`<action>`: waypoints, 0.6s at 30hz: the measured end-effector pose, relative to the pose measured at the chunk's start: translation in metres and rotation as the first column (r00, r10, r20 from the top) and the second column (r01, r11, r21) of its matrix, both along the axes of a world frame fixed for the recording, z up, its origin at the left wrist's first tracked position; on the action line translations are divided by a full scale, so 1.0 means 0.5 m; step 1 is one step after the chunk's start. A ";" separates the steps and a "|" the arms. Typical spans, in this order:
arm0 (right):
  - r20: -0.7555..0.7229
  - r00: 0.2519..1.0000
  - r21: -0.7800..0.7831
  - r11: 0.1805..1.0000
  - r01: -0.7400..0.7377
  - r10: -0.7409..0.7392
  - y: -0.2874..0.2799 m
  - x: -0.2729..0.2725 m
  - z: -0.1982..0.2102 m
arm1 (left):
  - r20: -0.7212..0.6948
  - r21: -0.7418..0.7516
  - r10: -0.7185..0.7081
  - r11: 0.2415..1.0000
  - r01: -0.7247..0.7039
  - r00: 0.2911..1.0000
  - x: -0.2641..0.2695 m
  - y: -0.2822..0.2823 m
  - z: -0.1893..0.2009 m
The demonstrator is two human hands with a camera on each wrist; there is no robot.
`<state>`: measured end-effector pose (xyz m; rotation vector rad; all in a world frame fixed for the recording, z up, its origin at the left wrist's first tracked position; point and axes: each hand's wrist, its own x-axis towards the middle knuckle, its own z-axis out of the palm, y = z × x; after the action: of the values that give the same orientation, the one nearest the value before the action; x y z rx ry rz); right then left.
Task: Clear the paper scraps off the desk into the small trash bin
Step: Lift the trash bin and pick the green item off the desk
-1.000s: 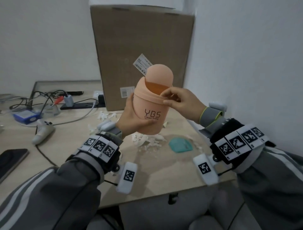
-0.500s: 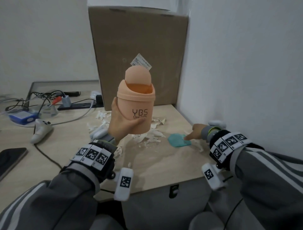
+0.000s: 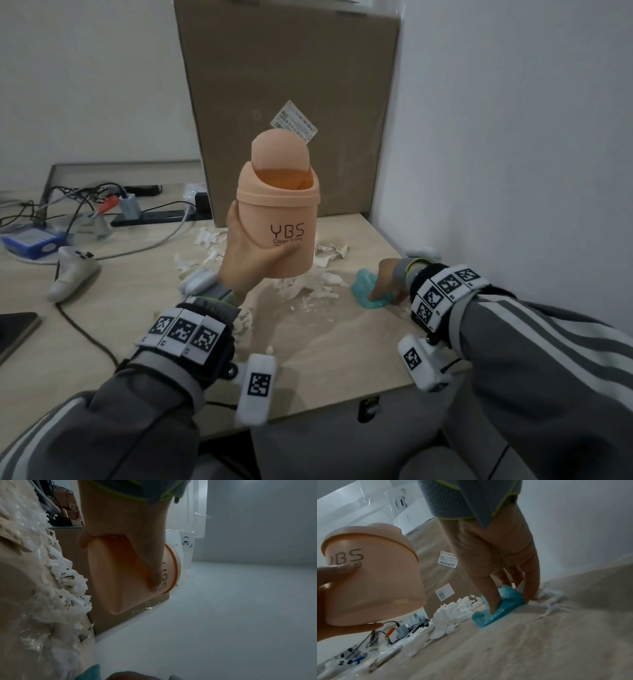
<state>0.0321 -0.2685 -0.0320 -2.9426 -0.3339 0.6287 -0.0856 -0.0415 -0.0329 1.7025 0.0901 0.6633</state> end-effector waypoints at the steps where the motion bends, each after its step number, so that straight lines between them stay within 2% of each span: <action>1: -0.013 1.000 0.025 1.000 0.009 -0.009 0.006 0.005 -0.006 | 0.000 -0.003 0.000 1.000 0.000 1.000 0.005 0.006 0.001; 6: 0.000 0.998 0.286 0.956 0.059 -0.062 0.025 0.034 -0.014 | 0.000 0.000 0.009 1.000 -0.009 1.000 0.026 0.043 0.009; 9: 0.024 0.992 0.544 0.834 0.091 -0.124 0.040 0.044 -0.008 | -0.011 0.013 0.008 1.000 -0.008 1.000 0.035 0.057 0.012; 11: 0.045 0.985 0.725 0.684 0.082 -0.166 0.058 0.045 0.004 | -0.021 0.016 0.021 1.000 -0.020 1.000 0.042 0.065 0.009; 14: 0.057 0.976 0.924 0.382 0.028 -0.209 0.085 0.039 0.030 | -0.029 0.006 0.043 0.999 -0.043 0.999 0.049 0.082 0.001; 18: 0.209 0.932 0.978 0.086 -0.192 -0.296 0.109 0.022 0.079 | -0.069 0.014 0.038 0.999 -0.037 0.997 0.050 0.097 -0.013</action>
<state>0.0429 -0.2140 0.0074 -1.5611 -0.4337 -0.2325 -0.0606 0.0069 -0.0396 1.7398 0.1674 0.6334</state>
